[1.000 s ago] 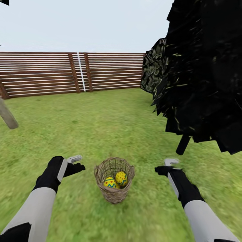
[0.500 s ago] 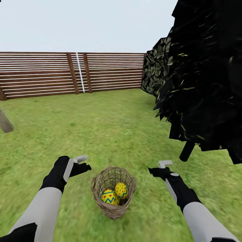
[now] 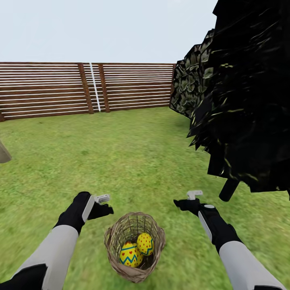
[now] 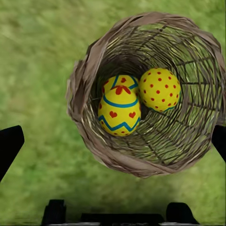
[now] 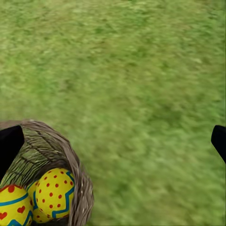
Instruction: Take the three Easter eggs out of the wicker basket on the lawn in the garden, then place them on the lawn next to a single tree (choose any tree) so that all three eggs are next to the same tree and none are left in the basket.
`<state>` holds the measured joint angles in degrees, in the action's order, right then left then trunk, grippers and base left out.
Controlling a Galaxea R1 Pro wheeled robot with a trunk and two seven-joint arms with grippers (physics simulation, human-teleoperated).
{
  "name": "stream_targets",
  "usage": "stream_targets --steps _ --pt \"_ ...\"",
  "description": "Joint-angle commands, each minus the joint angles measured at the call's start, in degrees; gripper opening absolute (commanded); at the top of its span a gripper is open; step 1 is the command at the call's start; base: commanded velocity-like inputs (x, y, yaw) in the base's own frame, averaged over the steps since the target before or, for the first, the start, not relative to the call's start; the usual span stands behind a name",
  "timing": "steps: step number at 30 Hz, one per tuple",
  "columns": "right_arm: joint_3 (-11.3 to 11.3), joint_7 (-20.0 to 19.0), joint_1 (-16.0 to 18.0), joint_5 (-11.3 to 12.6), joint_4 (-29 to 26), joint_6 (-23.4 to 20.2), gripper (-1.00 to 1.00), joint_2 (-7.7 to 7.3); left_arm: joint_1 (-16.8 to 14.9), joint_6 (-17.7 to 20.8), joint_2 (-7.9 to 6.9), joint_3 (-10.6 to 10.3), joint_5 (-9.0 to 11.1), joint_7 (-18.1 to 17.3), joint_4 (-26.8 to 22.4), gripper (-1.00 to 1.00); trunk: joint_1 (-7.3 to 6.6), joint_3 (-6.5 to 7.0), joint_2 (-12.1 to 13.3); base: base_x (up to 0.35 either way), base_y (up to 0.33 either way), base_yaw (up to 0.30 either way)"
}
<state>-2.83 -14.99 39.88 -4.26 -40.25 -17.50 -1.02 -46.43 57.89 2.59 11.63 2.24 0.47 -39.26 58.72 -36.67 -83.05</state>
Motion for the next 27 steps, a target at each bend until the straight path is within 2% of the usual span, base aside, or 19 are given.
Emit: stream_targets --steps 1,6,8,9,11,13,16,22,27 --pt "-0.2 -0.5 0.0 -0.5 -0.2 -0.3 1.00 0.05 -0.1 0.3 0.19 0.0 0.2 0.1 1.5 1.00 0.01 -0.05 0.0 0.055 0.000 0.000" --pt "-0.9 -0.6 0.0 0.3 -1.8 -1.1 1.00 -0.20 -0.1 0.3 0.32 -2.2 0.2 0.1 4.1 1.00 0.01 -0.05 0.0 0.014 0.000 0.000" --pt "-3.1 -2.3 0.0 4.0 -2.7 -3.3 1.00 -0.74 -0.1 0.3 0.37 -3.5 0.2 0.1 4.4 1.00 0.01 -0.05 0.0 0.002 0.000 0.000" --pt "-3.6 -3.7 0.0 5.6 -2.8 -4.6 1.00 -1.17 -0.1 0.4 0.38 -4.0 0.2 0.0 4.5 1.00 0.01 -0.05 0.0 0.000 0.000 0.000" --pt "-4.3 -9.7 0.0 9.0 -3.0 -8.2 1.00 -2.99 -0.1 0.3 0.48 -4.8 0.3 -0.1 4.5 1.00 0.01 -0.05 0.0 0.000 0.000 0.000" --pt "-4.5 -14.1 0.0 10.0 -3.0 -10.3 1.00 -3.93 -0.1 0.3 0.54 -5.0 0.5 -0.2 4.5 1.00 0.01 -0.05 0.0 0.000 0.000 0.000" --pt "-4.6 -16.7 0.0 10.5 -3.0 -11.5 1.00 -4.32 -0.1 0.2 0.51 -5.1 0.6 -0.2 4.5 1.00 0.01 -0.05 0.0 0.000 0.000 0.000" --pt "-4.9 -18.0 0.0 10.5 -3.0 -11.9 1.00 -4.36 -0.1 0.1 0.49 -5.1 0.5 -0.2 3.9 1.00 0.01 -0.05 0.0 0.000 0.000 0.000" --pt "-5.1 -20.7 0.0 10.5 -3.0 -11.9 1.00 -4.34 -0.1 -0.2 0.11 -5.1 0.2 -0.1 3.4 1.00 1.11 -0.95 -2.0 0.000 0.000 0.000"
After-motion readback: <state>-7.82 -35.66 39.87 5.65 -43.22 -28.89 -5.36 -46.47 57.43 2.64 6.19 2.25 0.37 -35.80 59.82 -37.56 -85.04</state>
